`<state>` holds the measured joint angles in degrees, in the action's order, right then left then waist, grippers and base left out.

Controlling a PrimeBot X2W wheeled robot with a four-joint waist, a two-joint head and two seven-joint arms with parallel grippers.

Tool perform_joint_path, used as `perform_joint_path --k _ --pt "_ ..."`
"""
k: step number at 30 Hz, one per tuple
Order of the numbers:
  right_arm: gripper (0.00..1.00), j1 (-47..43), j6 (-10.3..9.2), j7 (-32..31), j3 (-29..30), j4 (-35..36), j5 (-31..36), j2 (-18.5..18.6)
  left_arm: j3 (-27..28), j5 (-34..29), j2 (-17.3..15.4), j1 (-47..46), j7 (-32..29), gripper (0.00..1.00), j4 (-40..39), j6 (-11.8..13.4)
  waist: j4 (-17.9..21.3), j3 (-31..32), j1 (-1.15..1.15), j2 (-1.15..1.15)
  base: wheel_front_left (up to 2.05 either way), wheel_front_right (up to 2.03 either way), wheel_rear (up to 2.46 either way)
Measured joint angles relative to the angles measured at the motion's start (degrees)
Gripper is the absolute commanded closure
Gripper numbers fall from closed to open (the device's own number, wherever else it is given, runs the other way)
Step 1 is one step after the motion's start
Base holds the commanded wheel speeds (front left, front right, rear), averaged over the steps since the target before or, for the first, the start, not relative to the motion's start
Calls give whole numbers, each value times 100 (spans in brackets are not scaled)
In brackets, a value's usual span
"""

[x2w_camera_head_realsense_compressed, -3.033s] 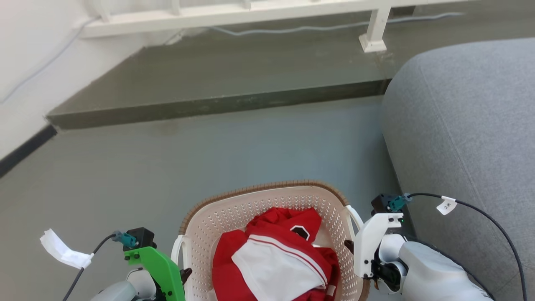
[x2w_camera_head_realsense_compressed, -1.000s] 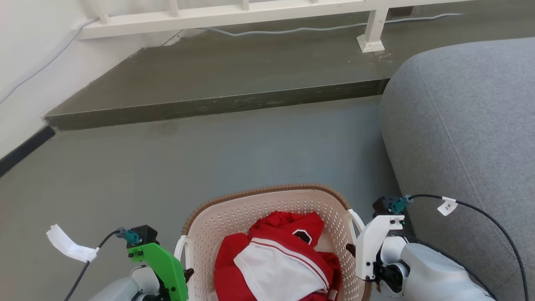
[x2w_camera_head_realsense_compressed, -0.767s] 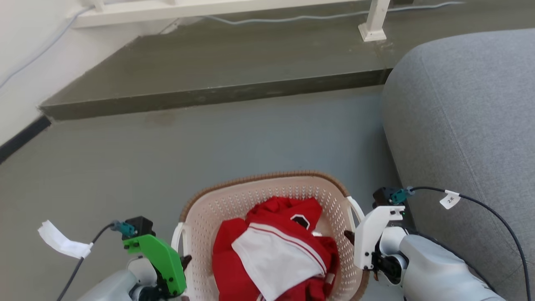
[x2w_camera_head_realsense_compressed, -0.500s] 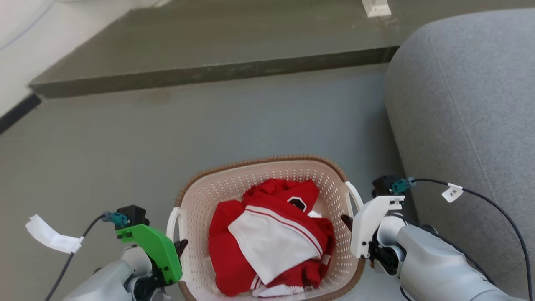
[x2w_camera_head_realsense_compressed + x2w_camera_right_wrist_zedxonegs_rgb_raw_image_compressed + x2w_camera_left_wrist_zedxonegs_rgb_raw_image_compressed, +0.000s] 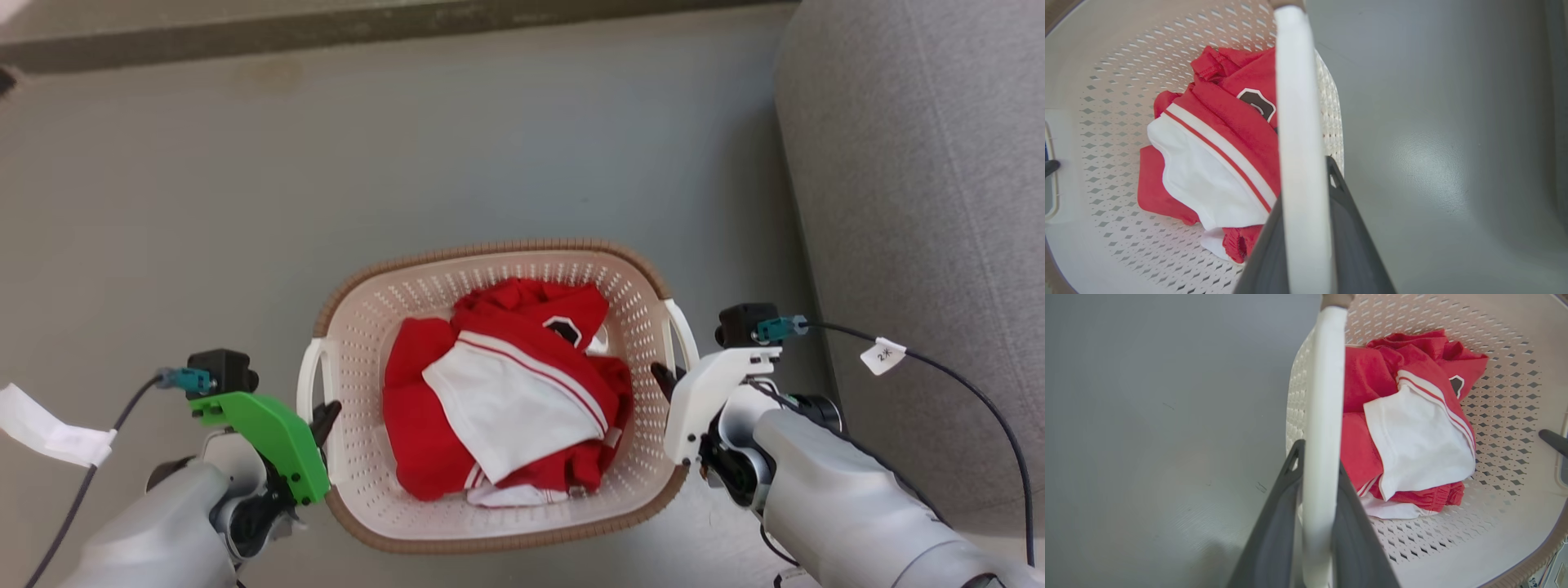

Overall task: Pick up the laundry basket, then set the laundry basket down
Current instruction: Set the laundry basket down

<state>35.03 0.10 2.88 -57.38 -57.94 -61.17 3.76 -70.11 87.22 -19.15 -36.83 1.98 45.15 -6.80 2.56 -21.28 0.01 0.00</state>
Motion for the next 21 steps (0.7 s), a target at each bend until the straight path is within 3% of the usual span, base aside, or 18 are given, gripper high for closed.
perform_joint_path --k 21 --pt "100 653 -530 468 -144 448 -246 10 152 -185 -587 -692 196 100 -682 3 -77 -1724 0 0 0 0 0"
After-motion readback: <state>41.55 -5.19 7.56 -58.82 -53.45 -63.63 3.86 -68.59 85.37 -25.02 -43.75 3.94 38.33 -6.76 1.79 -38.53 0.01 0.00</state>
